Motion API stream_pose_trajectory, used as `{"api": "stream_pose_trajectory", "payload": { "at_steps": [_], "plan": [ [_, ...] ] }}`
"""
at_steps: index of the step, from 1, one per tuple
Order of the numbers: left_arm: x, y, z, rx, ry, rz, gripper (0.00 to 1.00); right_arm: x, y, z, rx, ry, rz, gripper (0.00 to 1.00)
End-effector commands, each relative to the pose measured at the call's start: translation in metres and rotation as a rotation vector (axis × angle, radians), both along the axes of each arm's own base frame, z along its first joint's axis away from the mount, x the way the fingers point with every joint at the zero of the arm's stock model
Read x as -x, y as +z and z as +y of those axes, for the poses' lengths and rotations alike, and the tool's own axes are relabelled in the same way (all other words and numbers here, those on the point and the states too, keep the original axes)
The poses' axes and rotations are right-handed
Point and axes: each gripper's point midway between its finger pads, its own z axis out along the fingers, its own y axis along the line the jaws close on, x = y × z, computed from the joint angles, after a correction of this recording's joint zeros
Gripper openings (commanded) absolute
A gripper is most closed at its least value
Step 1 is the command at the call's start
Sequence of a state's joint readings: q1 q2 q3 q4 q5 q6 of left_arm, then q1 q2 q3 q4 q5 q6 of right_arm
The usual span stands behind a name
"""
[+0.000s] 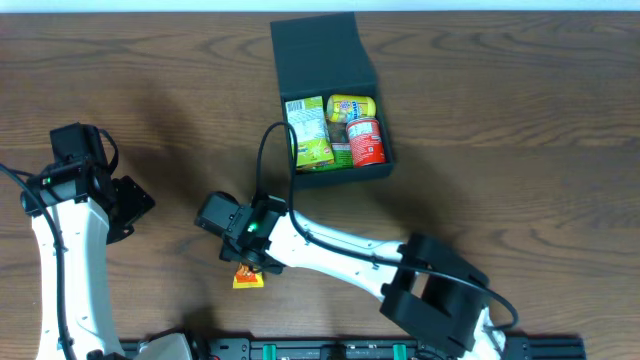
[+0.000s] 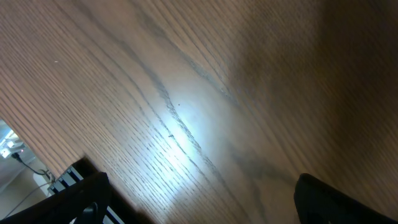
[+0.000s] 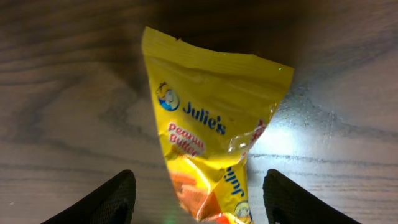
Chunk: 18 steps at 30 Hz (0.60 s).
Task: Pack container
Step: 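Move the right gripper to the yellow Julie's snack bag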
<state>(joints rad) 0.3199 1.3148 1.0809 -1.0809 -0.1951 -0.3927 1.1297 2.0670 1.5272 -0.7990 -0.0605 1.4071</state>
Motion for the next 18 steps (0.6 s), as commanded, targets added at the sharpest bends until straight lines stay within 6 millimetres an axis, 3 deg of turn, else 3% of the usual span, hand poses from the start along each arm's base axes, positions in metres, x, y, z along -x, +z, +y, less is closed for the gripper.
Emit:
{"api": "stream_pose_trajectory", "payload": {
  "at_steps": [1, 7, 18],
  "plan": [
    [0.002, 0.0, 0.004, -0.014, 0.005, 0.013, 0.95, 0.003, -0.008, -0.001, 0.017, 0.023, 0.008, 0.67],
    [0.002, 0.0, 0.004, -0.014, 0.005, 0.013, 0.95, 0.007, -0.02, 0.0, 0.033, 0.048, 0.016, 0.65],
    [0.002, 0.0, 0.004, -0.014, 0.005, 0.013, 0.95, 0.007, -0.032, 0.002, 0.039, 0.093, 0.02, 0.31]
  ]
}}
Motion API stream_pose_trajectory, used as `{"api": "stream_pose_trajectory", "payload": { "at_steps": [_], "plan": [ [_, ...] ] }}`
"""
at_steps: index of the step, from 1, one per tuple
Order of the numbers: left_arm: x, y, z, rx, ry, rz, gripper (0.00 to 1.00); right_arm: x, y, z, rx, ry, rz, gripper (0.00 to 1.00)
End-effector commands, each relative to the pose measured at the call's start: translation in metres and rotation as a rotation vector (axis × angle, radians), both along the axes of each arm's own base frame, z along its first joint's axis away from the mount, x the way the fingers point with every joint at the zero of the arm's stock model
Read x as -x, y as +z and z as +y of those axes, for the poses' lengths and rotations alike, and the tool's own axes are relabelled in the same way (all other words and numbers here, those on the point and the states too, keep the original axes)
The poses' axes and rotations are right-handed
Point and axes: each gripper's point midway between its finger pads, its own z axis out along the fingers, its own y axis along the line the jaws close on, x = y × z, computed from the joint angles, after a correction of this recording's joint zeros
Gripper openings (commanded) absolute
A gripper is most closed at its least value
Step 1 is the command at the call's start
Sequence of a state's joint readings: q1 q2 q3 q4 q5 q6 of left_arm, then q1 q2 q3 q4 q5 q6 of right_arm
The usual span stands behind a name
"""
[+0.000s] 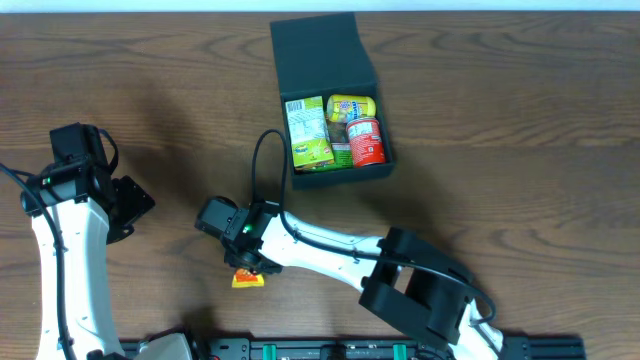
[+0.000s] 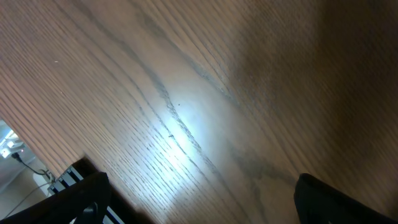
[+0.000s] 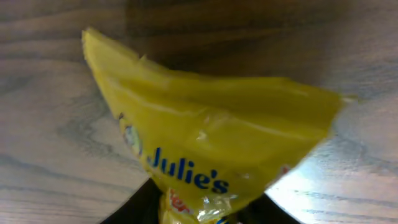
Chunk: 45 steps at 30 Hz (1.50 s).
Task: Pack container
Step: 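Move the right gripper to the yellow Julie's snack bag, then grasp the Julie's snack bag with the right gripper and lift it, then lower the Julie's bag into the box between Pretzel pack and red can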
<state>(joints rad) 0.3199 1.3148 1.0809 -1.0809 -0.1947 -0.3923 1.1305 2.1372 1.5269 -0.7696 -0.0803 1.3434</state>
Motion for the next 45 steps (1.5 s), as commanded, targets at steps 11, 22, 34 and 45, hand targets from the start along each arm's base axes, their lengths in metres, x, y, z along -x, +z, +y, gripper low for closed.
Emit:
{"api": "stream_pose_trajectory", "payload": {
  "at_steps": [11, 22, 34, 45],
  "plan": [
    [0.002, 0.0, 0.004, -0.014, 0.005, 0.013, 0.95, -0.018, -0.001, -0.009, 0.01, 0.14, -0.035, 0.2],
    [0.002, 0.0, 0.004, -0.014, 0.005, 0.013, 0.95, -0.063, 0.059, -0.03, -0.001, 0.276, -0.145, 0.19],
    [0.002, 0.0, 0.004, -0.014, 0.005, 0.013, 0.95, -0.127, 0.156, -0.052, -0.06, 0.352, -0.376, 0.11],
    [0.002, 0.0, 0.004, -0.014, 0.005, 0.013, 0.95, -0.19, 0.176, -0.118, 0.078, 0.3, -0.488, 0.11]
  ]
}}
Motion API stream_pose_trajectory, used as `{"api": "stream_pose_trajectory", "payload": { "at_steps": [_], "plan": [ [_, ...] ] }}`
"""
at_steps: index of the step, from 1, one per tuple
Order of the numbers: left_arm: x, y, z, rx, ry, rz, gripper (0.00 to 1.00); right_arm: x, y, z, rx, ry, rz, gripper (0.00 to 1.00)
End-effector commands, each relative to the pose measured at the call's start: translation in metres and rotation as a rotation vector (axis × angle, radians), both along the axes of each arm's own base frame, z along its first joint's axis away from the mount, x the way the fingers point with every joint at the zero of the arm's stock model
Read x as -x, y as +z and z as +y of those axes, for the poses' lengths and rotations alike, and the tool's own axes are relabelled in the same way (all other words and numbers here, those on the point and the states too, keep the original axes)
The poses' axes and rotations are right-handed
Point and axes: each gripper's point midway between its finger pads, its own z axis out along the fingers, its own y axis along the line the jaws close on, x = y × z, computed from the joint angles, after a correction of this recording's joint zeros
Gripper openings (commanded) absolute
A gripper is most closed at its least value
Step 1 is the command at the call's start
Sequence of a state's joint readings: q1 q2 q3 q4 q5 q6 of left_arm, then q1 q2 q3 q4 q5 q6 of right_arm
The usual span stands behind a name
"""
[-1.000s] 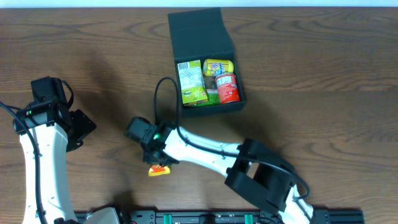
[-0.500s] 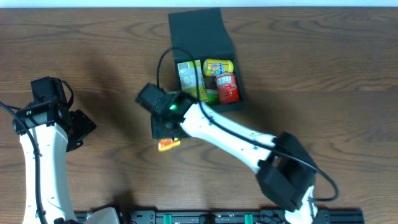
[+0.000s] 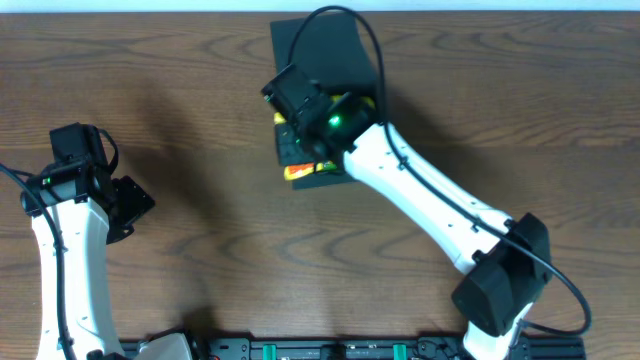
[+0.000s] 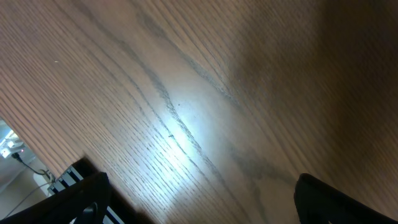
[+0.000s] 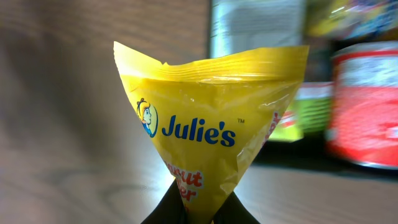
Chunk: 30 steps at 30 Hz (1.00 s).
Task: Pack container
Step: 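Lower the Julie's bag into the box between Pretzel pack and red can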
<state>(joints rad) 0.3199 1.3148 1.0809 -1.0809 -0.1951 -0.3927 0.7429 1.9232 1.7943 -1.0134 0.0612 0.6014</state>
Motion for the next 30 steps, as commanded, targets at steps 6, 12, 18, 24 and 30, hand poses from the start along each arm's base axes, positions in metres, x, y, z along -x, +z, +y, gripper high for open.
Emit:
{"api": "stream_pose_trajectory", "payload": {
  "at_steps": [6, 12, 18, 24, 30],
  "plan": [
    [0.002, 0.0, 0.004, -0.014, 0.005, 0.013, 0.95, -0.039, 0.016, -0.049, 0.111, -0.048, -0.117, 0.1],
    [0.002, 0.0, 0.004, -0.014, 0.005, 0.013, 0.95, -0.049, 0.007, -0.072, 0.148, -0.099, -0.107, 0.09],
    [0.002, 0.0, 0.004, -0.014, 0.005, 0.013, 0.95, -0.04, -0.021, -0.083, 0.184, -0.107, -0.043, 0.09],
    [0.002, 0.0, 0.004, -0.014, 0.005, 0.013, 0.95, -0.031, -0.058, -0.084, 0.192, -0.095, -0.009, 0.11],
    [0.002, 0.0, 0.004, -0.014, 0.005, 0.013, 0.95, -0.028, -0.091, -0.085, 0.183, -0.084, -0.013, 0.11]
  ]
}}
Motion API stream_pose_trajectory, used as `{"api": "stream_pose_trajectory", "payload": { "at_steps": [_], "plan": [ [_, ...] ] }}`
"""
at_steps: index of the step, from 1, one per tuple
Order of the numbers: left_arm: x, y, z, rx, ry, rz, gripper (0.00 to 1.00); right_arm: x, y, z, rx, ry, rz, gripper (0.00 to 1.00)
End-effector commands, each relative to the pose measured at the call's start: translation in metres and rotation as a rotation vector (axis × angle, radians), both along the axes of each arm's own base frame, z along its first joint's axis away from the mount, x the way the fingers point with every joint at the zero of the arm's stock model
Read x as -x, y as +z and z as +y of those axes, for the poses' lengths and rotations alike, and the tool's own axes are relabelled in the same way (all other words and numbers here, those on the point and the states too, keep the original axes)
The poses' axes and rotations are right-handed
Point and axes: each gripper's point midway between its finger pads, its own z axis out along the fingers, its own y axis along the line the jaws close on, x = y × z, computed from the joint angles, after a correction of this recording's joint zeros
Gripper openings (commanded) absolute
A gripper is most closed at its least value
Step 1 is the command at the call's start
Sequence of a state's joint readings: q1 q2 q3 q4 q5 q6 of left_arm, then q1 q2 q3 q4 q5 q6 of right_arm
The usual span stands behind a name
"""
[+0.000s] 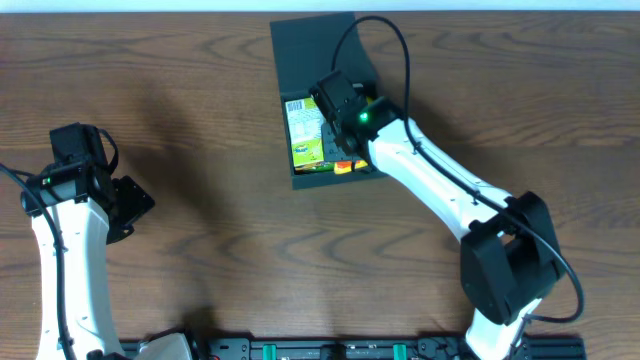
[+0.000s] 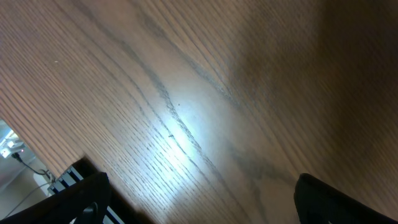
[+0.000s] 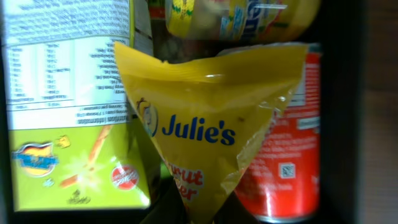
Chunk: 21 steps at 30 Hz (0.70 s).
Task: Pack container
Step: 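Lower the Julie's bag into the box between Pretzel pack and red can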
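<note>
My right gripper is shut on a yellow Julie's snack packet, holding it by its lower end. The packet hangs over the inside of the black container, above the gap between a green-and-white carton and a red can, with a yellow can behind. Overhead, the right gripper is above the container's front half, and the packet's orange tip shows near the front wall. My left gripper stands open over bare wood at the far left.
The container's lid stands open toward the back of the table. The left arm runs along the left edge. The right arm stretches from the front right across to the container.
My right gripper has carried the packet from the container's left front corner to over its inside, between carton and red can. The left arm has not moved.
My right gripper stood open above the packet lying on the table near the front. Then its fingers were close around the packet. Then it held the packet in the air at the container's left front corner, and now over the contents.
</note>
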<state>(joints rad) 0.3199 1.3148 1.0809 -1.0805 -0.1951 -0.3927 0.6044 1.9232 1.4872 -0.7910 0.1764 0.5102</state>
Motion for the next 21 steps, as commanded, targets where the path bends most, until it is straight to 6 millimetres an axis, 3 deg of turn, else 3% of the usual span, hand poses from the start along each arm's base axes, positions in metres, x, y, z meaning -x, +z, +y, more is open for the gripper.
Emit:
{"api": "stream_pose_trajectory", "payload": {
  "at_steps": [1, 8, 12, 15, 21],
  "plan": [
    [0.002, 0.0, 0.004, -0.014, 0.005, 0.014, 0.95, 0.003, -0.014, -0.004, 0.009, 0.018, -0.005, 0.12],
    [0.002, 0.0, 0.004, -0.014, 0.005, 0.014, 0.95, 0.01, -0.046, -0.003, -0.025, 0.028, -0.011, 0.2],
    [0.002, 0.0, 0.004, -0.014, 0.005, 0.014, 0.95, 0.009, -0.043, -0.003, -0.027, 0.029, -0.016, 0.24],
    [0.002, 0.0, 0.004, -0.014, 0.005, 0.014, 0.95, 0.003, -0.024, 0.001, -0.046, 0.029, -0.045, 0.37],
    [0.002, 0.0, 0.004, -0.014, 0.005, 0.014, 0.95, -0.008, 0.044, 0.002, -0.08, 0.019, -0.158, 0.41]
  ]
}}
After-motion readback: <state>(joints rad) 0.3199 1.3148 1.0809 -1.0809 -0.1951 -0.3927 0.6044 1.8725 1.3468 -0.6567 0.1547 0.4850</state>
